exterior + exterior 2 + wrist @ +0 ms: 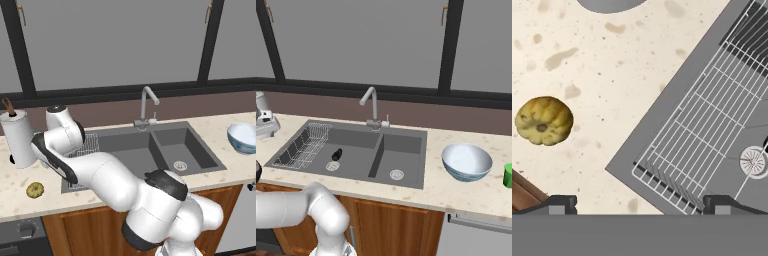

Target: Remove the squash and eggplant from the sink. Then move the bowl and cup from the counter to the sink for washing.

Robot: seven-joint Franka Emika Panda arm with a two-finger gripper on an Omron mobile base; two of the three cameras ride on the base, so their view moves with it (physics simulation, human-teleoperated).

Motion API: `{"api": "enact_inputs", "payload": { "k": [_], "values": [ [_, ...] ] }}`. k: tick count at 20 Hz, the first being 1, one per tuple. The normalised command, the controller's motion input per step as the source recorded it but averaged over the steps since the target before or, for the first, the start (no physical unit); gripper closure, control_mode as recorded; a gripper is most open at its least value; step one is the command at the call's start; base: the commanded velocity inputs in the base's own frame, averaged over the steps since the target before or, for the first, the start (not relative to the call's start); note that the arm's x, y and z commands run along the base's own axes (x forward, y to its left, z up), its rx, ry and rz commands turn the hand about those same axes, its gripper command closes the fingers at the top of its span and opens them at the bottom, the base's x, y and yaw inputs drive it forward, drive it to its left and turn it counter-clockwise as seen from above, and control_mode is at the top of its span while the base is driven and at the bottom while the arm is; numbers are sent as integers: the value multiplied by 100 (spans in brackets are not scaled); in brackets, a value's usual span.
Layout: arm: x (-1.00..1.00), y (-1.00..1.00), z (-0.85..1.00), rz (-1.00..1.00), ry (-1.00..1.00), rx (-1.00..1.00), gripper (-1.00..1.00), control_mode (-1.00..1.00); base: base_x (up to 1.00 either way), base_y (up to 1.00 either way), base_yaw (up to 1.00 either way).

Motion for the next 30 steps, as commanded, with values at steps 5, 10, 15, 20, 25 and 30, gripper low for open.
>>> {"api": "enact_inputs", "payload": {
  "k": [5, 10, 15, 20, 25, 30],
  "values": [
    [0, -31, 3, 0, 0, 0, -100, -100, 0, 0, 0],
    [0, -34, 3, 0, 0, 0, -100, -100, 0, 0, 0],
    [0, -34, 10, 0, 0, 0, -100, -100, 0, 0, 0],
    [0, -37, 10, 0, 0, 0, -100, -100, 0, 0, 0],
    [-1, -40, 3, -1, 0, 0, -100, -100, 0, 0, 0],
    [-1, -39, 1, 0, 0, 1, -100, -100, 0, 0, 0]
  ]
}}
